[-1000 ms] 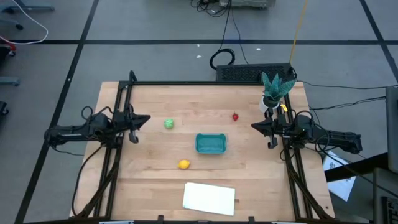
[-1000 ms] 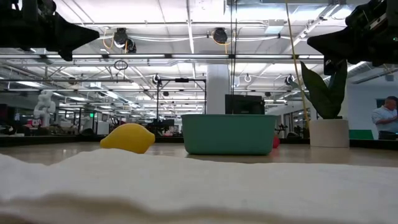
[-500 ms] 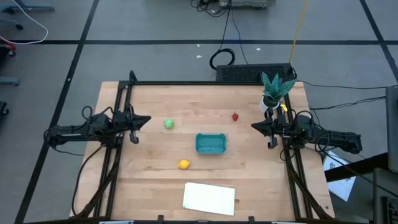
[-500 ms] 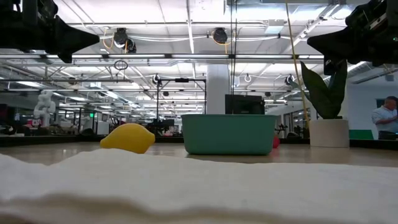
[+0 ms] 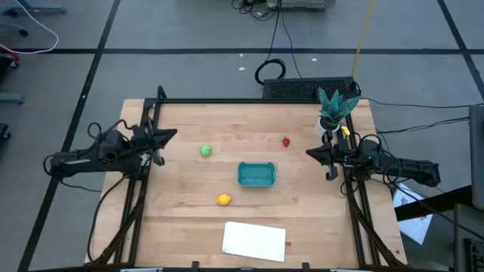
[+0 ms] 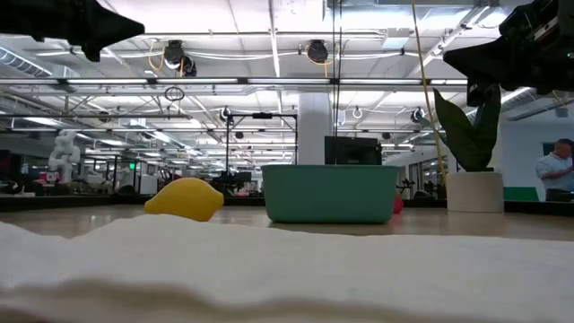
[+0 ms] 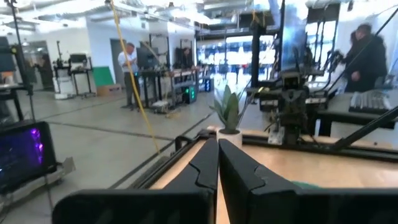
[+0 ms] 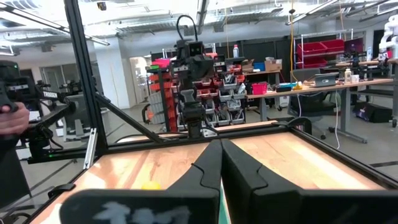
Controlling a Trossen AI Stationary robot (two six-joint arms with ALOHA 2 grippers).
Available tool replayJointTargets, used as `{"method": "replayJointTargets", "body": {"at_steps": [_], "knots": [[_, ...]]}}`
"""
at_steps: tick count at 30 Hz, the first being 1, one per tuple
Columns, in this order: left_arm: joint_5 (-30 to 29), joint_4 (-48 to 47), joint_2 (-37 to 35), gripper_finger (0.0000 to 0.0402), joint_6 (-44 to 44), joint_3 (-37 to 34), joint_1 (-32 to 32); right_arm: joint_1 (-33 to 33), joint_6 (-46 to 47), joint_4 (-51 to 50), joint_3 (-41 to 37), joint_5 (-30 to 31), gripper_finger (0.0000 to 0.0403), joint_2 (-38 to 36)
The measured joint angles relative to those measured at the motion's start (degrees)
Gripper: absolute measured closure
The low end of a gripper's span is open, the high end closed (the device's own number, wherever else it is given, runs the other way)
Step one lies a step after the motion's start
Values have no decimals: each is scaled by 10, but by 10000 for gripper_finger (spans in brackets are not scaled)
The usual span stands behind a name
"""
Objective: Pick and placing Produce into tupperware
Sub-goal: Put the green cabbage into the blue bin
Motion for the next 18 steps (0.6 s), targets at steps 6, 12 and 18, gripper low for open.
{"method": "replayJointTargets", "body": {"at_steps": [6, 12, 18], "knots": [[0, -30, 69, 385, 0, 47, 16, 0, 0, 0, 0, 0, 403, 0], [1, -30, 123, 385, -1, 76, 34, 0, 0, 0, 0, 0, 403, 0], [27, -33, 175, 385, -1, 121, 59, 0, 0, 0, 0, 0, 403, 0]]}}
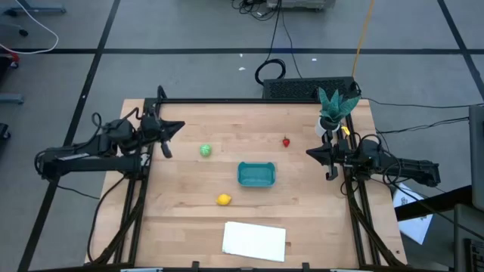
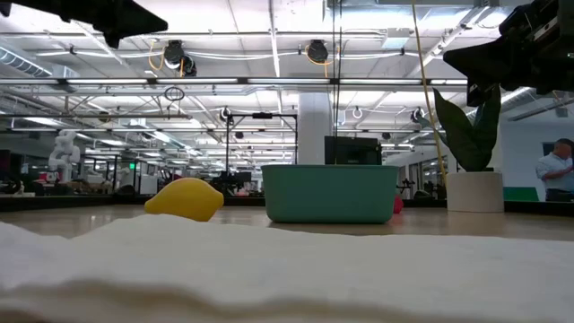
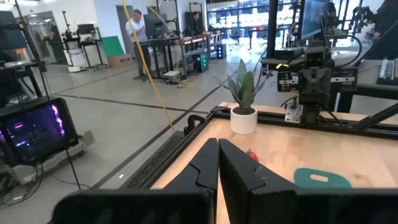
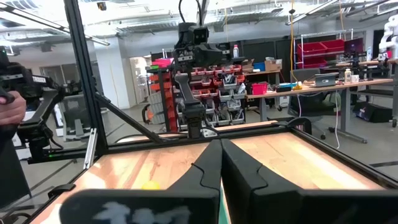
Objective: Pick and placing Produce into tupperware
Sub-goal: Put the green cabbage into the blue bin
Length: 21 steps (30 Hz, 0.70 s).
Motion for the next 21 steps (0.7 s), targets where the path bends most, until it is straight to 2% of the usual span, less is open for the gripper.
{"method": "replayJointTargets", "body": {"at_steps": [10, 21], "knots": [[33, -104, 101, 385, 13, 117, 65, 0, 0, 17, 0, 0, 403, 0], [199, -211, 226, 385, 55, 216, 171, 0, 0, 16, 0, 0, 403, 0]]}}
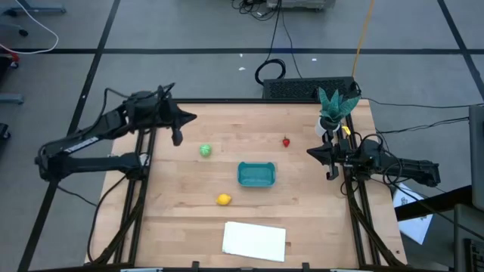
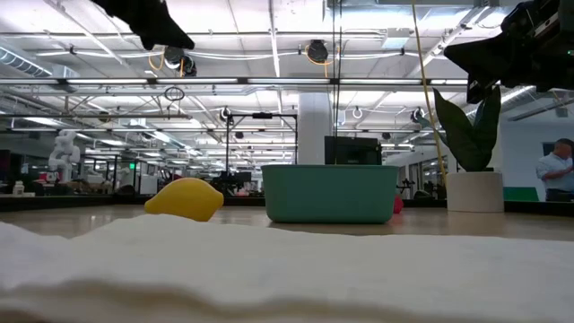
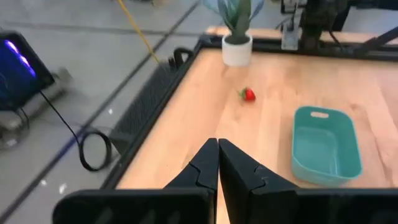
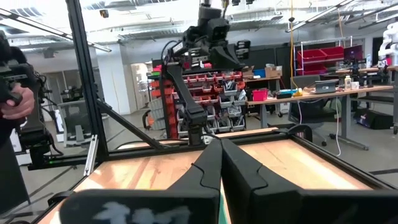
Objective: Pick and placing Produce into tupperware
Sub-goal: Put the green cabbage into the blue bin
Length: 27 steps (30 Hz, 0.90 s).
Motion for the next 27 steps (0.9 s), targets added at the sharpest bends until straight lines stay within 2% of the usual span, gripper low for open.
{"method": "replayJointTargets", "body": {"at_steps": [7, 15, 27], "knots": [[81, -42, 70, 385, 29, 51, 72, 0, 0, 0, 0, 0, 403, 0], [138, -62, 124, 385, 73, 102, 132, 0, 0, 0, 0, 0, 403, 0], [144, -152, 214, 392, 158, 187, 177, 0, 0, 0, 0, 0, 403, 0]]}}
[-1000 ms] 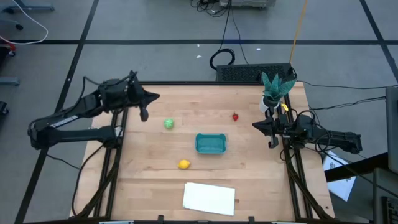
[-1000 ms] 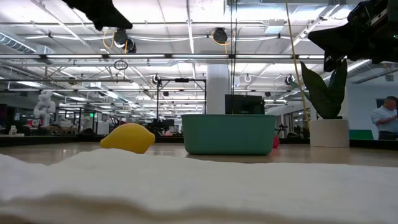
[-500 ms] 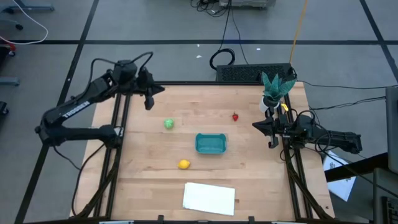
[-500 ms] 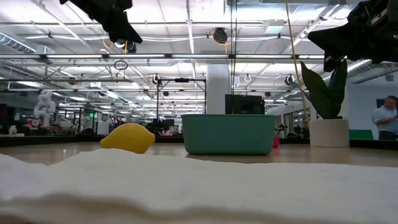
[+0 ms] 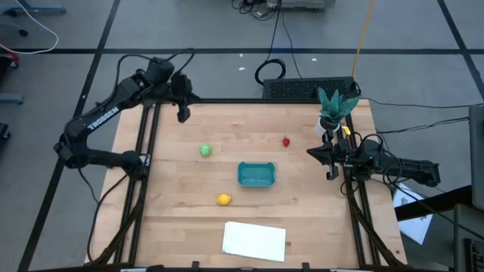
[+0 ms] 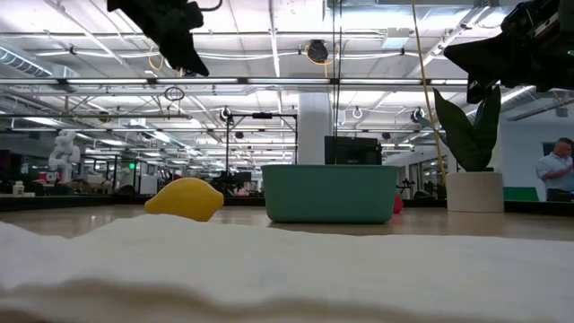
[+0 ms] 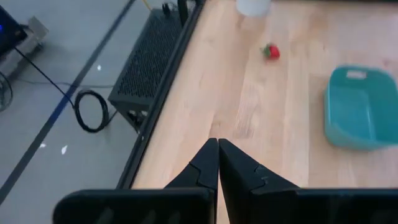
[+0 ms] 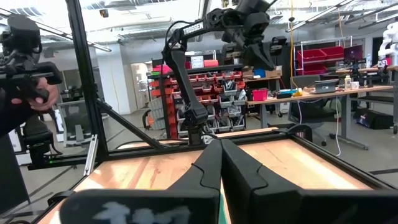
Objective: Pick and placing Produce into tupperware
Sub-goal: Put the green cabbage into the blue bin
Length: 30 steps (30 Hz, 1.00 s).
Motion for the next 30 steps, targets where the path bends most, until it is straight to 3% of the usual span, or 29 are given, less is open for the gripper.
{"method": "replayJointTargets", "body": {"at_steps": [9, 22, 30], "knots": [[-8, -92, 68, 399, 110, 63, -13, 0, 0, 0, 0, 1, 403, 0], [-28, -116, 101, 400, 222, 105, -49, 0, -9, 0, 0, 2, 403, 0], [-101, -128, 135, 389, 227, 120, -89, 0, -9, 0, 0, 4, 403, 0]]}}
